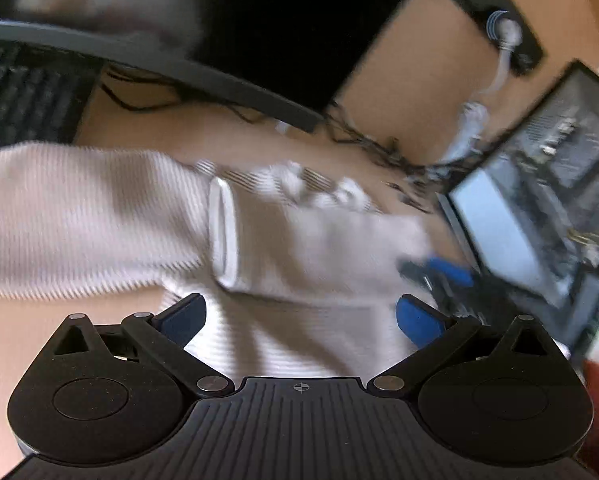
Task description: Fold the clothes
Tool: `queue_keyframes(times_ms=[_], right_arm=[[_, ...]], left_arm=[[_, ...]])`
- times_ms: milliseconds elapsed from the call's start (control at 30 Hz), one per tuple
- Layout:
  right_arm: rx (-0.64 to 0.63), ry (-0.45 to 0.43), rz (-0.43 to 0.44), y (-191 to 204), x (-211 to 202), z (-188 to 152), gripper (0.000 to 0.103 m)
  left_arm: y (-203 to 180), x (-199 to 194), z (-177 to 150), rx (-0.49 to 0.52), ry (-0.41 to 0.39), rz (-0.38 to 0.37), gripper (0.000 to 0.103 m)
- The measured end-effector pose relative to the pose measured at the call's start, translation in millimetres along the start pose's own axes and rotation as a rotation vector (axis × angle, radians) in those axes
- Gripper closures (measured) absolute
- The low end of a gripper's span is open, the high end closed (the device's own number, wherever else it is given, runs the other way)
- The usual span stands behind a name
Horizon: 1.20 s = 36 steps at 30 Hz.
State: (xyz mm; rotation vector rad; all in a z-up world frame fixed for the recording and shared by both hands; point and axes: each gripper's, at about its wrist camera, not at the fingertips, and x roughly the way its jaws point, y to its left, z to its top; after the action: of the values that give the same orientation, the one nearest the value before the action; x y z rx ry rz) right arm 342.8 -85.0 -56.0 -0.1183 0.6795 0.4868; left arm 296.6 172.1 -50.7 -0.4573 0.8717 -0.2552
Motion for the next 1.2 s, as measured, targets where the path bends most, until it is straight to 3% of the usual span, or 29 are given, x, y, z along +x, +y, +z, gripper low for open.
queue_keyframes(times_ms=[67, 200, 400, 467, 533, 600, 733, 833, 1000, 1067, 1200], right_arm=[[0.031, 0.054, -0.021, -8, 11, -13, 0.054], [-0.026, 0.038, -0.059, 3, 3, -23, 0.054], [-0.012, 0.006, 0.057, 20, -36, -32, 0.047], [-0.026, -0.009, 0.041, 24, -42, -36, 0.047], [-0.035, -0.028, 0.01, 22, -45, -36, 0.047], [-0.028, -0.034, -0.016, 16, -44, -34, 0.047], [-0.035, -0.067, -0.066, 7, -44, -26, 0.047], [-0.075, -0.105, -0.118, 4, -39, -15, 0.047], [-0.154, -0.115, -0.159, 2, -15, 1, 0.047], [-0.204, -0.055, -0.163, 4, 2, 0, 0.047], [-0.277, 0.024, -0.197, 5, 24, -15, 0.046]], left_arm=[[7, 5, 6, -0.012, 0.003, 0.033, 0.001], [4, 14, 15, 0.033, -0.02, 0.092, 0.014], [3, 41, 28, 0.04, 0.026, 0.111, 0.021], [1, 48, 29, 0.053, 0.035, 0.122, 0.031], [-7, 53, 30, 0.099, 0.037, 0.133, 0.068], [-18, 54, 30, 0.16, 0.023, 0.133, 0.084], [-50, 37, 36, 0.296, -0.085, 0.059, 0.085], [-61, 27, 43, 0.371, -0.167, 0.075, 0.085], [-35, 59, 38, 0.356, -0.082, 0.166, 0.085], [-22, 71, 33, 0.344, -0.04, 0.224, 0.082], [-2, 56, 32, 0.291, -0.063, 0.269, 0.078]])
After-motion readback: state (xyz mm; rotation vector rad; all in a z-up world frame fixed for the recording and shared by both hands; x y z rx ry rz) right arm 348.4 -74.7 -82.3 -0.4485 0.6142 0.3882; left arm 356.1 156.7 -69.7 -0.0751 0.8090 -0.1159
